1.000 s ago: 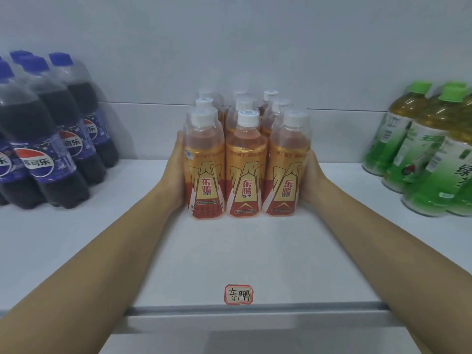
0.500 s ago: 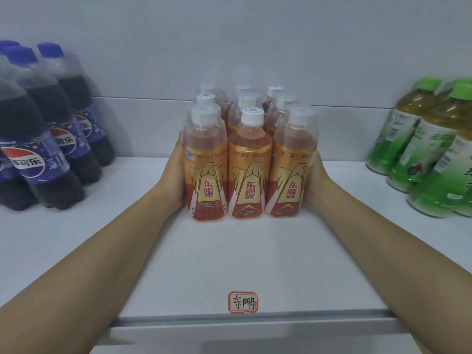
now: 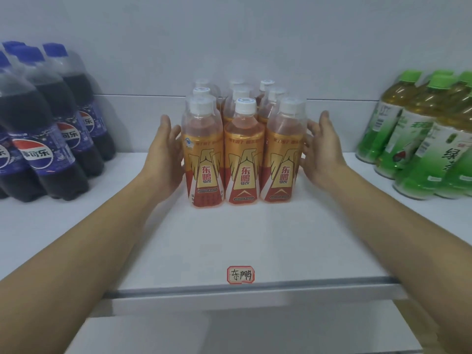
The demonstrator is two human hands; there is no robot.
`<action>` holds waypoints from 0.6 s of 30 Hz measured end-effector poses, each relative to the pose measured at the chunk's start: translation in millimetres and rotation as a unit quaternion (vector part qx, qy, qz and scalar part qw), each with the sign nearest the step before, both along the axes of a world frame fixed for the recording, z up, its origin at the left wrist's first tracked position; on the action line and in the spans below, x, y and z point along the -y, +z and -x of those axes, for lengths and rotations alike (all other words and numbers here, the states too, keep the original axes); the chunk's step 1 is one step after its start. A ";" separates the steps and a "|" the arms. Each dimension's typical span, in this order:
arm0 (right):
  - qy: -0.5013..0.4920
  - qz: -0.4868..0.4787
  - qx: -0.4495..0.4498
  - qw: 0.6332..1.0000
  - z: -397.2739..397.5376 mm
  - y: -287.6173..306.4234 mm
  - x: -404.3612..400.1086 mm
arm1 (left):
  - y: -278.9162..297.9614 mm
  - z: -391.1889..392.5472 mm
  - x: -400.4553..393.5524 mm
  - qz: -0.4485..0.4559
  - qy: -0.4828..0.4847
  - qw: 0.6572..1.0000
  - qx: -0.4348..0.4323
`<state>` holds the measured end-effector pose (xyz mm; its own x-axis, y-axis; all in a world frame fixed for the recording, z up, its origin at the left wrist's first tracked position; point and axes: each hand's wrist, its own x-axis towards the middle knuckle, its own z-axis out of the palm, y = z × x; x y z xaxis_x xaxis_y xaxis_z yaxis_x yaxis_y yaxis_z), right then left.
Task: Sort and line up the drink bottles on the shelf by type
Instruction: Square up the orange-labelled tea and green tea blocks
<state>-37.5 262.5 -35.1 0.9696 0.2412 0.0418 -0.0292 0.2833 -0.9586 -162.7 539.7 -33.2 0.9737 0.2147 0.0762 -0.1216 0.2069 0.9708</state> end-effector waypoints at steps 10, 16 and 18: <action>0.063 0.213 0.207 0.953 64.3 -35.9 -3.3 | -27.9 43.3 22.3 -0.342 -0.044 0.936 0.064; 0.029 0.263 0.224 0.938 72.3 -37.2 -5.9 | -28.0 39.6 9.4 -0.377 -0.042 0.924 0.056; 0.026 0.270 0.212 0.939 74.4 -37.0 -4.0 | -24.9 41.7 7.8 -0.387 -0.025 0.921 0.033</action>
